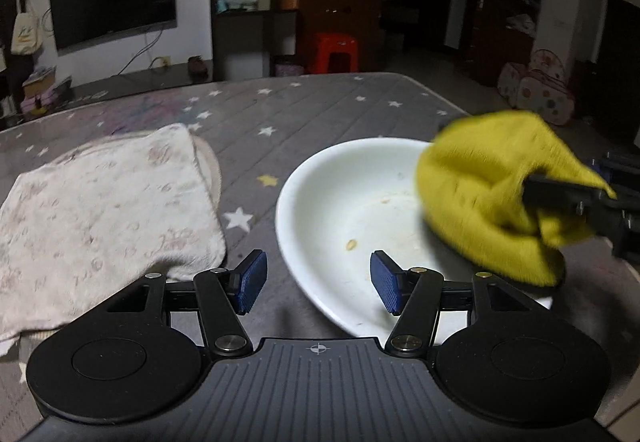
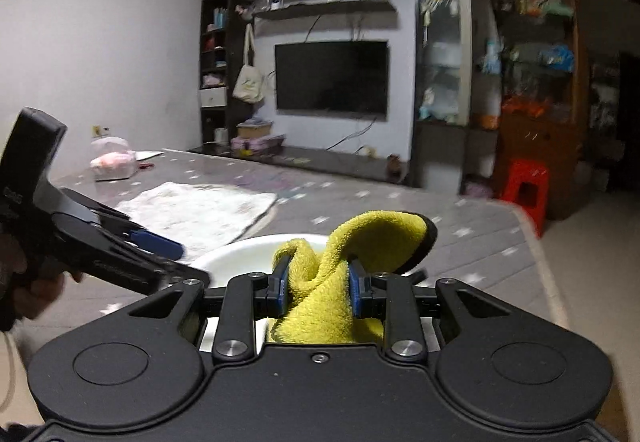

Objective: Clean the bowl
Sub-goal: 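Move the yellow towel down into the bowl with the right gripper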

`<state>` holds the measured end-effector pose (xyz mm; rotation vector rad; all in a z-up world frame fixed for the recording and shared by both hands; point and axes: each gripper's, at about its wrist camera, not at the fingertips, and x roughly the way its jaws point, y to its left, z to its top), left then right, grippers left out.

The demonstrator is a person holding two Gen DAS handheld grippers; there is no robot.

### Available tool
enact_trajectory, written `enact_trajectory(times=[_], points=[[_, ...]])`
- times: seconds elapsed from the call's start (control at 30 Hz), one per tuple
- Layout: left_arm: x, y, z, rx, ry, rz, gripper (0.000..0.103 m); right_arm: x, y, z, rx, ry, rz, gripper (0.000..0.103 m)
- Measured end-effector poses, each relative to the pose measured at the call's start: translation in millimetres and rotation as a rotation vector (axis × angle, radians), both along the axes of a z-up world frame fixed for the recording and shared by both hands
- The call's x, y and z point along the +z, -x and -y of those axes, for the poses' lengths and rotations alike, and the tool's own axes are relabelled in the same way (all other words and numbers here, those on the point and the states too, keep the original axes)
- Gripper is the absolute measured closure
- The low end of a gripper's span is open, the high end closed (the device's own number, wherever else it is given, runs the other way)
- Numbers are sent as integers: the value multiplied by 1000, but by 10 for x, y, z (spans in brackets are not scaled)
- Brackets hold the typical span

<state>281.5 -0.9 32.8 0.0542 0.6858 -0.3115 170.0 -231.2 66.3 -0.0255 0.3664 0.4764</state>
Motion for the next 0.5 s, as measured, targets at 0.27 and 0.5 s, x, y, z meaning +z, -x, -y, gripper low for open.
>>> enact_trajectory(times=[0.27, 0.5], points=[[-150, -88, -85, -6, 67, -51, 59, -138, -31, -112, 11, -21, -100, 73], [-221, -76, -112, -35, 122, -56, 73, -194, -83, -210, 10, -44, -185, 73]])
